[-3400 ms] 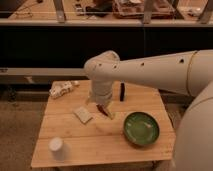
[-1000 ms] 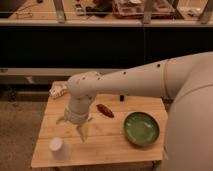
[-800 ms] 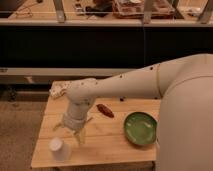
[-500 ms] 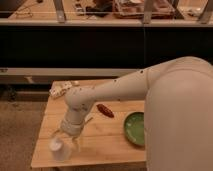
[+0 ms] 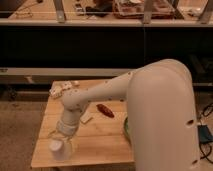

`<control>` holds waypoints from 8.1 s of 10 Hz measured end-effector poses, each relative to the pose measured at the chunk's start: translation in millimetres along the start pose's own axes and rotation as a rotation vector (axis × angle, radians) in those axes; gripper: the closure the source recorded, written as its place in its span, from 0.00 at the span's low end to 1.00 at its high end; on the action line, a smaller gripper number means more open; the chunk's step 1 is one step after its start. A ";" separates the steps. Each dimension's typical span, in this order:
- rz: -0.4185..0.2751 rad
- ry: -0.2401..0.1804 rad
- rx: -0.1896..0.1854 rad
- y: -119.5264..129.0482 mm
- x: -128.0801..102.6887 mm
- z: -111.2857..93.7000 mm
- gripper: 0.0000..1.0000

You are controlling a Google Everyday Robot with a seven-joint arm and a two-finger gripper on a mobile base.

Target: Place the ceramic cup over the eraser

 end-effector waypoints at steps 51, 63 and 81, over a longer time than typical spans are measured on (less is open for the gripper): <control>-0.165 -0.095 0.266 -44.4 -60.5 -172.2 1.00; -0.068 0.044 0.417 11.7 -43.6 -238.9 1.00; 0.197 0.210 0.822 27.6 115.1 -388.9 1.00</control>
